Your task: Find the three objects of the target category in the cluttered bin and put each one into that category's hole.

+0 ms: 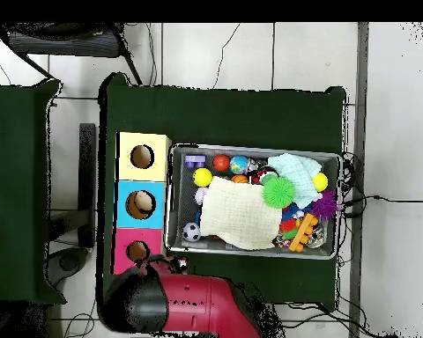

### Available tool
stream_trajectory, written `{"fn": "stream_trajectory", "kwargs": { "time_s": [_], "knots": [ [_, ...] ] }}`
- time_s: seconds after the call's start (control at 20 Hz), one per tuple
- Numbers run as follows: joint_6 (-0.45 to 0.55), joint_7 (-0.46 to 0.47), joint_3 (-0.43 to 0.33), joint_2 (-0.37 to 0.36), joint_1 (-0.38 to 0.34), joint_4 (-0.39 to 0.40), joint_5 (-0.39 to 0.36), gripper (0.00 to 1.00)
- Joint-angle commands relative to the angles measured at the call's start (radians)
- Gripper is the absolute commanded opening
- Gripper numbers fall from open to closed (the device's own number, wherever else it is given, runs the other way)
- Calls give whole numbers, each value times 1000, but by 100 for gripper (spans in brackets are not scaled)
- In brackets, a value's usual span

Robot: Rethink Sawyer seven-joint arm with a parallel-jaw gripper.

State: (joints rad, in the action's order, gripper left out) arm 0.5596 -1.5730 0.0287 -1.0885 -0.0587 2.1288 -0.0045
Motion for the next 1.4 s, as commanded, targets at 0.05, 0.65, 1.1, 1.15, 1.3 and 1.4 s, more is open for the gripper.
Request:
{"fn": "stream_trajectory", "kwargs": {
  "time_s": [0.05, 0.65, 1.1, 1.15, 1.3, 1.4],
  "knots": [
    [-55, -98, -18, 156, -76, -159, -59, 100],
    [60, -26, -45, 289, -181, -363, -59, 100],
    [103, 56, -87, 366, -287, -477, -76, 100],
    [110, 66, -92, 378, -294, -492, -82, 100],
    [115, 94, -108, 406, -323, -522, -100, 100],
    [115, 103, -113, 417, -339, -529, -112, 100]
  ]
}}
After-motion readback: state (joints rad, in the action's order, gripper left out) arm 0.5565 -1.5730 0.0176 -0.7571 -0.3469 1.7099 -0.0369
